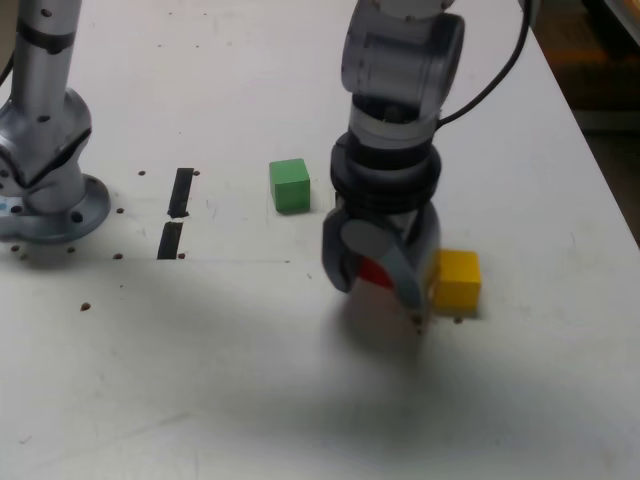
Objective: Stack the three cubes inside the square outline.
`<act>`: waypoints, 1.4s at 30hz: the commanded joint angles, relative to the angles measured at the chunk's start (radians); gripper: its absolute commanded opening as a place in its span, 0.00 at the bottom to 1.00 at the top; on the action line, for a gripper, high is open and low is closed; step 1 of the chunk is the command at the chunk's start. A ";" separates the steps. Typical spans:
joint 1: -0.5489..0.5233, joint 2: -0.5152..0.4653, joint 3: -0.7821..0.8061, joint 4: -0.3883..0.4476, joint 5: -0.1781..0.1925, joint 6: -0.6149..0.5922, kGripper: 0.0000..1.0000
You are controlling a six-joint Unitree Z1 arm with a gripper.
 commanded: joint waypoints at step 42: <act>0.223 -0.068 0.128 -0.091 0.008 -0.053 0.32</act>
